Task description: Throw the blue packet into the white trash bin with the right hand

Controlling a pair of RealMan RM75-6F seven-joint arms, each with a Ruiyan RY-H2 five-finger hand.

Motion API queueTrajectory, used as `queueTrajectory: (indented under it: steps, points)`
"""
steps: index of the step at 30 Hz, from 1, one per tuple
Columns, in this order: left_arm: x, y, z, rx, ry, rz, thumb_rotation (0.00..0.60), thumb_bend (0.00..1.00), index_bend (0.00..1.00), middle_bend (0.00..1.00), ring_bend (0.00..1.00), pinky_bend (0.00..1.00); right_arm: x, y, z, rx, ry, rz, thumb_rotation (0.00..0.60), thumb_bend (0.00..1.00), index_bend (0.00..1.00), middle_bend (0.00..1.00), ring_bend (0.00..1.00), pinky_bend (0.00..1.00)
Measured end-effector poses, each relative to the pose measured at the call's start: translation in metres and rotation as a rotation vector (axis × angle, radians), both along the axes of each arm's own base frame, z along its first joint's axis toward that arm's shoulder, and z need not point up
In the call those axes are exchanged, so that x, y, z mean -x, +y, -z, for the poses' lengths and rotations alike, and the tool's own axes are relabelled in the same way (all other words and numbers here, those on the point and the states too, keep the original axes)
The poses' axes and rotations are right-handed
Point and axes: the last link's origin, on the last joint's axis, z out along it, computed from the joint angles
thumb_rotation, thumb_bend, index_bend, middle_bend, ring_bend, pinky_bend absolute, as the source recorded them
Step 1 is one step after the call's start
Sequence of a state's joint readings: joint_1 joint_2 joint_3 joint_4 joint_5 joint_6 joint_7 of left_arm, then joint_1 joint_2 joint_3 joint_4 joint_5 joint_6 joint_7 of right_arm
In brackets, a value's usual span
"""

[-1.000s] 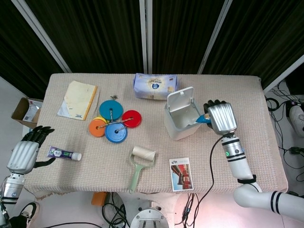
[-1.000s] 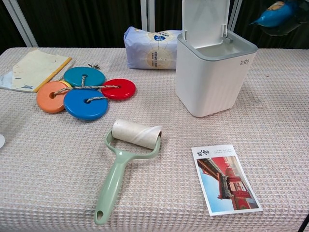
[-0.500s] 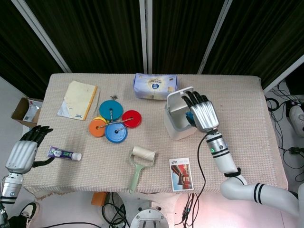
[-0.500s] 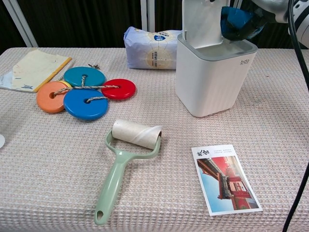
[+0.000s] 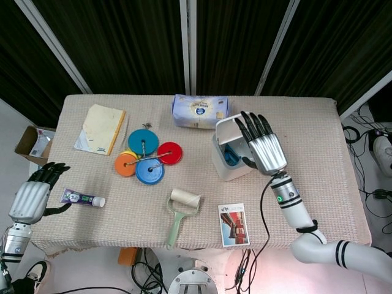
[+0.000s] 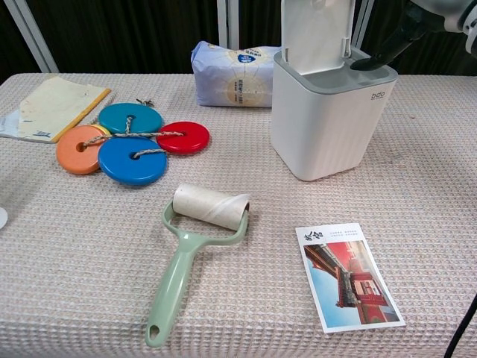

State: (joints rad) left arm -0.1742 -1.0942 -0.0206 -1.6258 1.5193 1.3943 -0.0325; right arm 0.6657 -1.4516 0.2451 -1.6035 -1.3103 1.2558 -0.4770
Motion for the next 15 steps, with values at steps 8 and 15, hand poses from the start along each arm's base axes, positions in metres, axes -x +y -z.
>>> queueTrajectory:
  steps: [8, 15]
  points:
    - [0.000, -0.001, -0.003, -0.014, -0.005, 0.001, 0.600, 0.02, 0.18, 0.14, 0.09, 0.23, 0.058, 0.054, -0.022, 0.032, 0.067, 0.109, 0.600, 0.08, 0.00, 0.00, 0.00, 0.02]
    - [0.000, -0.001, -0.006, -0.028, -0.004, 0.002, 0.600, 0.02, 0.18, 0.14, 0.09, 0.23, 0.130, 0.127, -0.047, 0.084, 0.065, 0.326, 0.600, 0.08, 0.00, 0.00, 0.00, 0.00]
